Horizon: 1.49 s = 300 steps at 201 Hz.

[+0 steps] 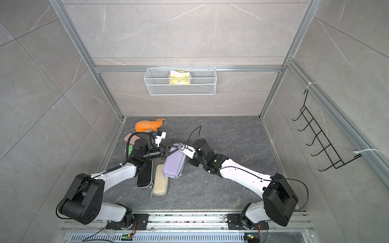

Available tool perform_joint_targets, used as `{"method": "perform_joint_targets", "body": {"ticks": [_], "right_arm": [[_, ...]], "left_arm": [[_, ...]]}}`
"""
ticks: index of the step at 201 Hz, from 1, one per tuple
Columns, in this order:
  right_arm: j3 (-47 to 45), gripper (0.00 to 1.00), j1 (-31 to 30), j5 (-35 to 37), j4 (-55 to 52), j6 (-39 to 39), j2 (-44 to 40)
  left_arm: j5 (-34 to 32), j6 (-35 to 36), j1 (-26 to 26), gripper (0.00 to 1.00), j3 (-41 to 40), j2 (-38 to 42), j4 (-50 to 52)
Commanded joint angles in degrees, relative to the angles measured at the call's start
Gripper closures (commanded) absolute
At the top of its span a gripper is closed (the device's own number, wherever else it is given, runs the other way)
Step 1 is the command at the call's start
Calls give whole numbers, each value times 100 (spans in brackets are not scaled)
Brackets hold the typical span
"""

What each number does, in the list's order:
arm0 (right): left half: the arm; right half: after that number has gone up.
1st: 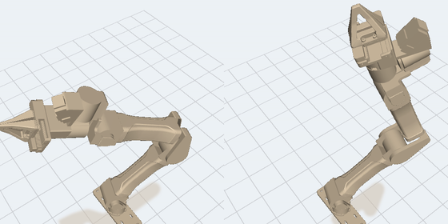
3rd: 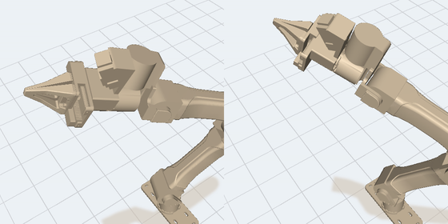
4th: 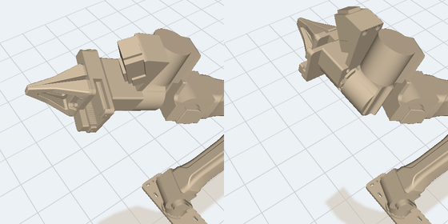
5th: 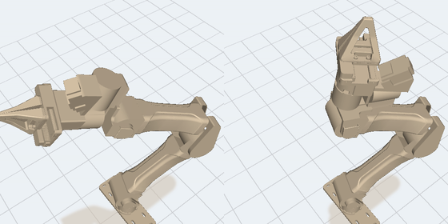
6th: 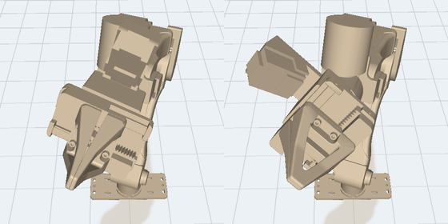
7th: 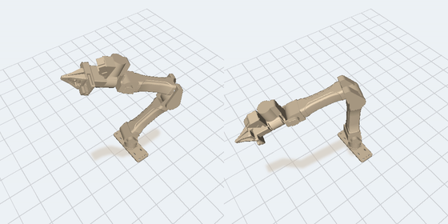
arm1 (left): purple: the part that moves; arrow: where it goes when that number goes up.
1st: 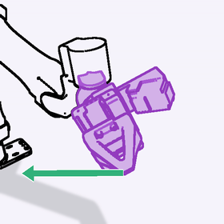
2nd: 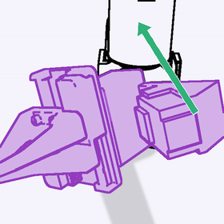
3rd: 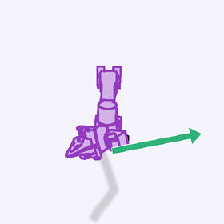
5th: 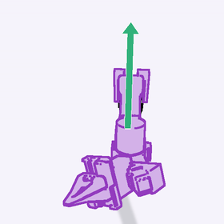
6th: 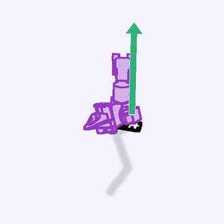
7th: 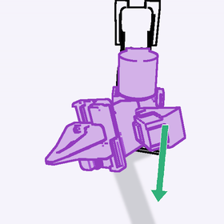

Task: Put umbrellas into zippered umbrella sleeves
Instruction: Zip the zipper on the umbrella sleeve, then adjust the umbrella sleeve.

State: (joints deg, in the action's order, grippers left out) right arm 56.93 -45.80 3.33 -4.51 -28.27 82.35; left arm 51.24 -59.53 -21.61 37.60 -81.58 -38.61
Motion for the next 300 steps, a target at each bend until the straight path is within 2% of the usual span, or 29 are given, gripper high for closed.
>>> {"method": "perform_joint_targets", "body": {"ticks": [1,36,53,105,123,130,146,158,173,196,209,226,260,300], "right_arm": [[267,91,-146,-123,295,-161,71],[52,99,-226,17,306,-189,-128],[-138,100,-339,-13,183,-287,-291],[-953,100,-1136,125,-155,-457,-853],[-1030,100,-1265,243,-226,-57,-891],[-1033,92,-1259,320,-171,305,-921],[-965,81,-1149,143,-388,963,-1055],[-990,63,-908,-251,-459,1635,-1230],[-1122,57,-347,-1020,-453,2537,-1524],[-1451,38,527,-2181,12,3916,-1887],[-1595,29,805,-2613,475,4653,-1985],[-1574,12,953,-3092,997,5366,-1872],[-1562,9,1105,-3497,2259,6706,-1222],[-1409,12,1121,-3932,3018,7403,-380]], "left_arm": [[542,284,-116,100,338,132,85],[448,669,-96,100,531,238,582],[252,766,-48,100,563,258,577],[-305,557,118,100,474,98,-111],[-494,366,139,100,393,-18,-556],[-517,279,139,100,367,-85,-742],[-542,137,139,100,319,-220,-1081],[-553,139,148,100,301,-278,-1276],[-637,121,173,100,305,-332,-1473],[-721,-87,184,100,454,-490,-1808],[-789,-314,183,100,522,-605,-2071],[-897,-559,158,100,522,-721,-2329],[-1161,-998,-37,100,459,-846,-2844],[-1423,-1108,-276,98,458,-718,-2873]]}}
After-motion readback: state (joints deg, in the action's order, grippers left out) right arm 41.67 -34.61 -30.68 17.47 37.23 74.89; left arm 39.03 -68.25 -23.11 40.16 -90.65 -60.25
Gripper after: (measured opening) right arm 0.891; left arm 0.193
